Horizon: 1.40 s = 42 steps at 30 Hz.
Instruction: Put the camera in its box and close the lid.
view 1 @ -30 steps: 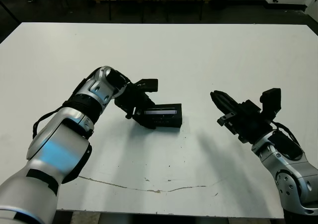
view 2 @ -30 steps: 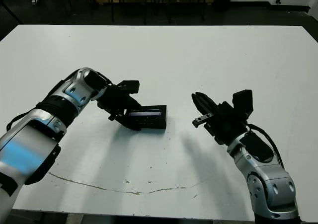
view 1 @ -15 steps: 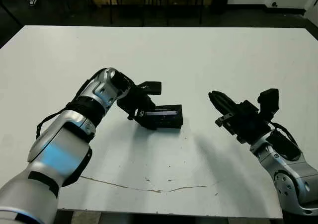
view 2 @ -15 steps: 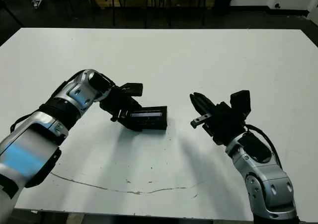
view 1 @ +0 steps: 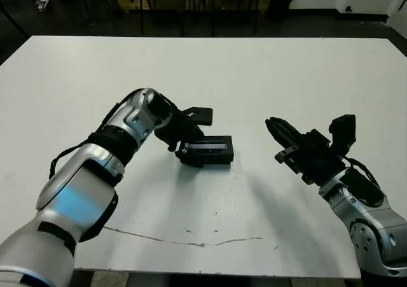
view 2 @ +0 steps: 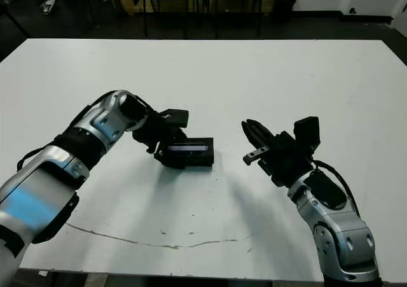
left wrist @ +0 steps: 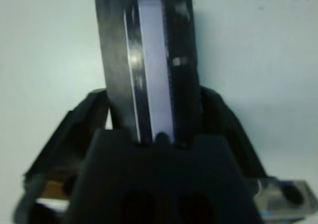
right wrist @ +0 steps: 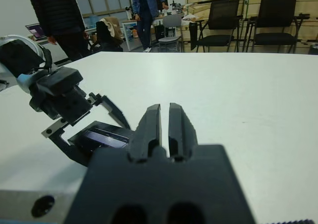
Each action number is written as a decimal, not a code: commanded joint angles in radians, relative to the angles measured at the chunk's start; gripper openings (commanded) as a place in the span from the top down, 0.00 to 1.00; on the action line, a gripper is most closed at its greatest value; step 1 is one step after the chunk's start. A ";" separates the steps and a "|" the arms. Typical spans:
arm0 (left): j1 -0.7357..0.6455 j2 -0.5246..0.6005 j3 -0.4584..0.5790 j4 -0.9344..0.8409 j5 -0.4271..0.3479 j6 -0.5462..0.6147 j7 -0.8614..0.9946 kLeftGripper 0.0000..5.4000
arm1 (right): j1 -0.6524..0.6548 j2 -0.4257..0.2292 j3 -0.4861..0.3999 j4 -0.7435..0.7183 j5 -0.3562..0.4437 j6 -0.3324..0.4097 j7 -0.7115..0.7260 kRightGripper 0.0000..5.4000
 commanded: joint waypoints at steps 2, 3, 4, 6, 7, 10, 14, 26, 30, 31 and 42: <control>0.150 -0.002 -0.082 0.037 0.089 -0.048 0.054 0.09 | 0.010 -0.004 -0.001 0.011 0.004 0.014 0.004 1.00; 0.150 0.003 -0.083 0.036 0.089 -0.070 0.056 0.06 | 0.010 -0.005 0.000 0.011 0.001 0.011 0.005 1.00; 0.149 0.006 -0.083 0.037 0.087 -0.085 0.055 0.03 | 0.011 -0.006 0.002 0.014 -0.002 0.004 0.009 1.00; 0.145 0.006 -0.071 0.049 0.071 -0.091 0.039 0.00 | 0.011 -0.005 0.001 0.019 -0.002 -0.004 0.014 1.00; 0.143 0.006 -0.066 0.055 0.063 -0.088 0.030 0.00 | 0.011 -0.004 0.000 0.019 -0.001 -0.002 0.014 1.00; 0.141 0.013 -0.054 0.062 0.051 -0.091 0.016 0.00 | 0.011 -0.004 -0.002 0.017 -0.001 0.004 0.012 1.00; 0.141 0.031 -0.039 0.070 0.035 -0.084 0.004 0.00 | 0.014 -0.004 0.000 0.018 -0.009 -0.006 0.013 1.00; 0.229 0.176 0.108 -0.087 -0.116 -0.085 -0.039 0.00 | 0.006 -0.014 -0.002 0.018 -0.009 0.002 0.014 1.00; 0.274 0.238 0.142 -0.185 -0.154 -0.044 -0.057 0.00 | 0.001 -0.013 -0.002 0.022 -0.008 0.007 0.013 1.00; 0.290 0.251 0.154 -0.208 -0.164 -0.041 -0.057 0.00 | 0.001 -0.013 -0.001 0.020 -0.010 0.009 0.011 1.00; 0.443 0.412 0.297 -0.370 -0.246 0.045 -0.030 0.00 | 0.003 -0.012 0.000 0.022 -0.016 -0.003 0.014 1.00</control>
